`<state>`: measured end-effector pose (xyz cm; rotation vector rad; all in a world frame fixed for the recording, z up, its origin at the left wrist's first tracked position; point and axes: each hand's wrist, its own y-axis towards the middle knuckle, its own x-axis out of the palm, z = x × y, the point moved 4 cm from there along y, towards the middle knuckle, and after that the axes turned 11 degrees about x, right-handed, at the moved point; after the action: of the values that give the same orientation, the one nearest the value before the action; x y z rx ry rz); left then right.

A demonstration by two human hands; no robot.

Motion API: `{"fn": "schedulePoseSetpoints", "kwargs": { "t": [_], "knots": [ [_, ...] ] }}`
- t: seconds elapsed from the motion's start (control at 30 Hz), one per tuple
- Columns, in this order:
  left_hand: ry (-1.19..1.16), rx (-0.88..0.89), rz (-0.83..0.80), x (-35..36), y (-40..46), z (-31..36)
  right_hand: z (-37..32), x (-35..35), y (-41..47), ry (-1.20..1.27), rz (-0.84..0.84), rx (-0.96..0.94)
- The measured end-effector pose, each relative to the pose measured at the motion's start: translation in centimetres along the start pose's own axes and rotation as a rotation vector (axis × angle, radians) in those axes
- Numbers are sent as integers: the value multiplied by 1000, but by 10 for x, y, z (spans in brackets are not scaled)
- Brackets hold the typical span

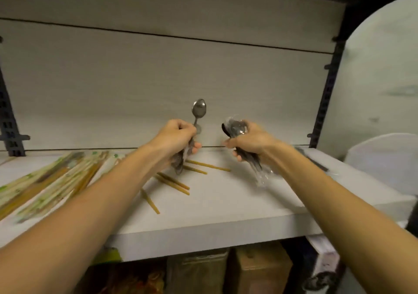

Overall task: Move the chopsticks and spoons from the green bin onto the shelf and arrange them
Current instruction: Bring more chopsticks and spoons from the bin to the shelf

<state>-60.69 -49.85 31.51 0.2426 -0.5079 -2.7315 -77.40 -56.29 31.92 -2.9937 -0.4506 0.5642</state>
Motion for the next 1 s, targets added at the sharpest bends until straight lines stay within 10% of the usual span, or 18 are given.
{"fn": "schedulePoseSetpoints", "kwargs": {
  "t": [0.63, 1.0],
  "knots": [
    [265, -47, -370, 163, 12, -33, 56, -119, 27, -529, 262, -69],
    [1062, 226, -386, 78, -16, -13, 36, -82, -16, -890, 366, -314]
  ]
}}
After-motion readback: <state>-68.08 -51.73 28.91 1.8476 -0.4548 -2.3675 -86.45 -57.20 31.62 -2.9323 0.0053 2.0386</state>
